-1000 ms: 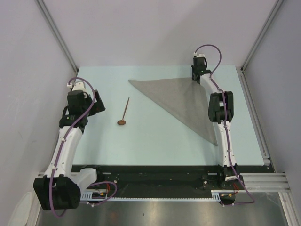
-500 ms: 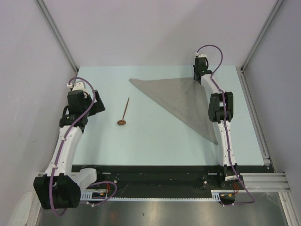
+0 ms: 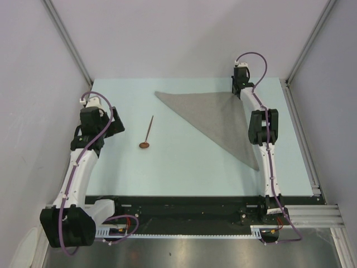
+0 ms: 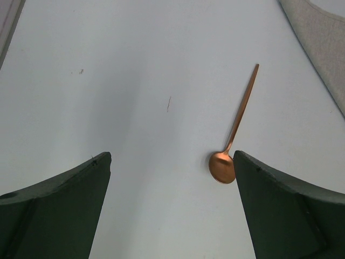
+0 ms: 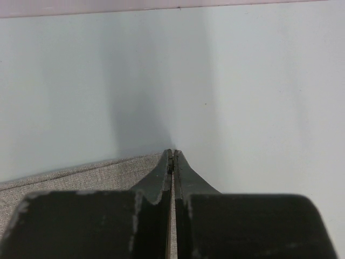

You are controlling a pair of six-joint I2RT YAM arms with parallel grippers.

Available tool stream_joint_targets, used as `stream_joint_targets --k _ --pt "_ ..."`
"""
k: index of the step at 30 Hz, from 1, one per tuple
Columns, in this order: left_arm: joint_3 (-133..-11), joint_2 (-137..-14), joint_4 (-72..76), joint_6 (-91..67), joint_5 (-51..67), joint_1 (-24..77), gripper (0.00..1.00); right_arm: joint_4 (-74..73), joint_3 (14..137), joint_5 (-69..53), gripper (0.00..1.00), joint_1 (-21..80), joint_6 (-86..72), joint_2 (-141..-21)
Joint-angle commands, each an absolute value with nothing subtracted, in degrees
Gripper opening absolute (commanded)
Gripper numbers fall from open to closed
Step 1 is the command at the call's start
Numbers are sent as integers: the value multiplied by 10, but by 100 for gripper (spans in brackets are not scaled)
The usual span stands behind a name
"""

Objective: Fold the napkin, place the utensils inside, and roll it up
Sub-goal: Fold the napkin

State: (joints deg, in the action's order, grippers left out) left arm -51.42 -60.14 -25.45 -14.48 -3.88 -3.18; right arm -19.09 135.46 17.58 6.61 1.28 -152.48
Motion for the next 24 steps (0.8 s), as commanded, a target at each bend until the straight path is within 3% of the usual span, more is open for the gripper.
stream_joint_targets --k 1,6,9,10,13,21,24 --pt "-517 -603 -246 -135 -30 -38 100 -170 1388 185 0 62 12 -1537" --pt "-517 -605 -246 -135 -29 -39 100 -170 1391 180 0 62 16 -1542" --pt "-517 -604 -245 -135 -26 -39 100 -172 1390 176 25 61 16 -1540" --pt "-517 -604 -245 -136 -26 -39 100 -174 1390 174 45 62 16 -1536" --pt "-517 -600 -245 -136 -25 -38 100 -174 1374 164 62 64 18 -1514" --pt "-505 -606 -230 -117 -25 -35 97 -164 1286 128 69 84 18 -1380" --pt "-504 -635 -236 -105 -38 -6 95 -140 1179 84 68 92 3 -1283"
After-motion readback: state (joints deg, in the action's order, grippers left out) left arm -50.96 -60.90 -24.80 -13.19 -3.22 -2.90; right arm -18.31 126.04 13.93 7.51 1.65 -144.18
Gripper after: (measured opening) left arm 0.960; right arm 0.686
